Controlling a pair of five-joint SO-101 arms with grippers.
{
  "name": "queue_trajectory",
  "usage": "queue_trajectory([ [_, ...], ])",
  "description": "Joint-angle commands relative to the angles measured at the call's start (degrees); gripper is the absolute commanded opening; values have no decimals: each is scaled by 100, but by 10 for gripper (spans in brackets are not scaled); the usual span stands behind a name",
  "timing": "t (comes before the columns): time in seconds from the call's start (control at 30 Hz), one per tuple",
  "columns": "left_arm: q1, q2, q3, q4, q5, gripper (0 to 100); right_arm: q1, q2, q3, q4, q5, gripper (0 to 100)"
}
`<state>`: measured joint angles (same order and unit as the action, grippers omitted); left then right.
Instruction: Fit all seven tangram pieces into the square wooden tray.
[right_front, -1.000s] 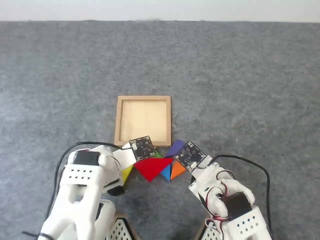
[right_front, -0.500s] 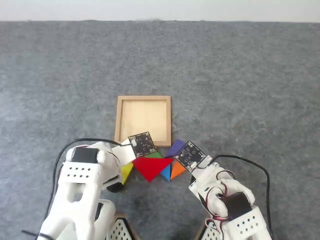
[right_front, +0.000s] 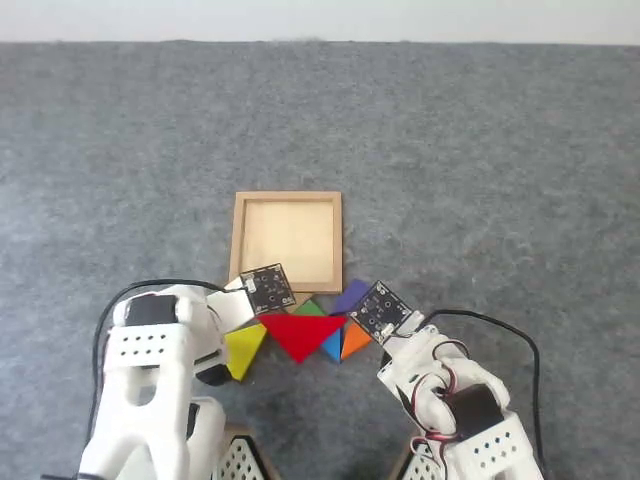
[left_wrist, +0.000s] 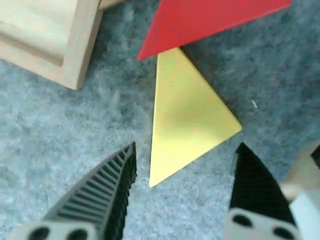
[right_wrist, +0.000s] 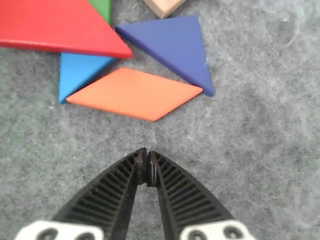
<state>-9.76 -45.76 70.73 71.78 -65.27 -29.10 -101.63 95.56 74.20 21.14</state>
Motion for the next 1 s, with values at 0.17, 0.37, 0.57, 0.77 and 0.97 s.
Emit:
queue_trajectory([
  [0.17,229,-132,-163,53,-53,302,-40,-110,97,13,-53,8],
  [0.37,615,-123,-145,0,352,302,-40,-110,97,13,-53,8],
  [0.57,615,-123,180,-422,431,302,-40,-110,97,13,-53,8],
  [0.77,633,-123,198,-510,431,302,-40,-110,97,13,-53,8],
  [0.97,615,-18,207,-624,440,302,-40,-110,97,13,-53,8],
])
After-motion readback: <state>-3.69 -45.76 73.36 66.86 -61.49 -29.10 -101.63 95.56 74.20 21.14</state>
